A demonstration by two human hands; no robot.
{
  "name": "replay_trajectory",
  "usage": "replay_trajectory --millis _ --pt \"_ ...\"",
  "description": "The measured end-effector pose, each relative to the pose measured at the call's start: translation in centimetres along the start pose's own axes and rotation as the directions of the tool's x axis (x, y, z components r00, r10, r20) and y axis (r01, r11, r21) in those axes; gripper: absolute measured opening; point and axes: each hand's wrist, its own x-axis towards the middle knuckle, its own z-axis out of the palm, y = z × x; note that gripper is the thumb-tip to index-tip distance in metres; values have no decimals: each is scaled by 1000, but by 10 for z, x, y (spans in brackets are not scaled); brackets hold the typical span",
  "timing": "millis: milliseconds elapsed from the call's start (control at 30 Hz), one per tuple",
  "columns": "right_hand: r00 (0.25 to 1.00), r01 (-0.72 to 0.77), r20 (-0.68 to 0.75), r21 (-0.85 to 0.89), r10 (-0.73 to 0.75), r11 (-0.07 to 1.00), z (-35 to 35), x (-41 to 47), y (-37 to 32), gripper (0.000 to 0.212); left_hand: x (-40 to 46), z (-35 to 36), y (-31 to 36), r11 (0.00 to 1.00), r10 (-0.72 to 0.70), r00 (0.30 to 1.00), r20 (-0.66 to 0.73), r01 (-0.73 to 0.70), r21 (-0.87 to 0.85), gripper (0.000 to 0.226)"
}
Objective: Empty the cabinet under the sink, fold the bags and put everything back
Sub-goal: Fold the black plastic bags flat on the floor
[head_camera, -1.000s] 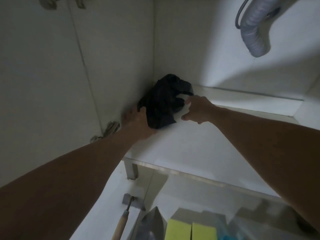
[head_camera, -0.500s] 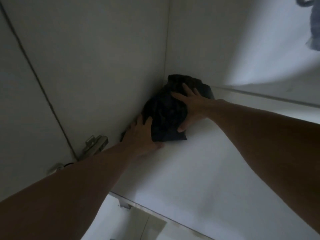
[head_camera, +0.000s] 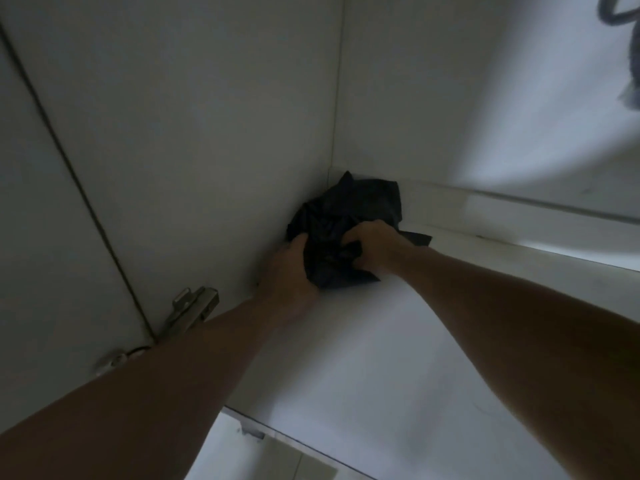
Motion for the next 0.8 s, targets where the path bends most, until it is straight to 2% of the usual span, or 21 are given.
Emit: replay_trajectory --millis 67,100,200,233,267,333,367,433,500,567,633,700,800 --pt "1000 4 -20 91 -2 996 -2 -8 -2 42 2 5 -4 1000 15 1000 -16 -15 -7 90" --pt "999 -11 -32 158 16 987 -3 -11 -2 50 3 6 -8 1000 23 1000 -9 -23 8 94" --pt "997 -63 -36 268 75 961 -5 -15 2 105 3 8 -11 995 83 996 33 -81 -62 96" --pt "997 -67 -8 238 71 969 -6 -14 2 112 4 9 -13 991 108 992 60 -102 -90 99" --pt "997 -72 29 157 68 985 -6 -12 2 102 4 6 -11 990 119 988 100 -111 -84 105" --pt "988 -96 113 -65 103 993 -10 -12 -3 53 5 2 -6 992 105 976 193 -88 -94 113" --pt "983 -101 131 -207 130 973 -11 -12 -6 41 5 1 -2 991 88 969 230 -61 -123 112" --pt "983 -83 100 -501 153 862 -13 -10 -9 56 4 -1 2 993 41 963 265 -10 -117 106" --pt "983 -50 118 -562 139 826 -16 -6 -9 76 4 0 -3 999 -2 961 277 -9 39 104" --pt "961 -51 231 -399 154 916 -15 0 -1 90 1 -1 -6 991 -23 961 277 -14 131 103" --pt "948 -64 301 -153 108 986 -12 1 6 94 -5 -1 -9 999 17 965 262 -26 32 92" --pt "968 -39 248 -1 38 999 -7 -6 7 85 -13 -4 -6 997 57 973 225 -43 -66 78" --pt "994 3 110 48 -9 999 -1 -27 -3 66 -29 -9 0 991 80 984 159 -62 -116 57"
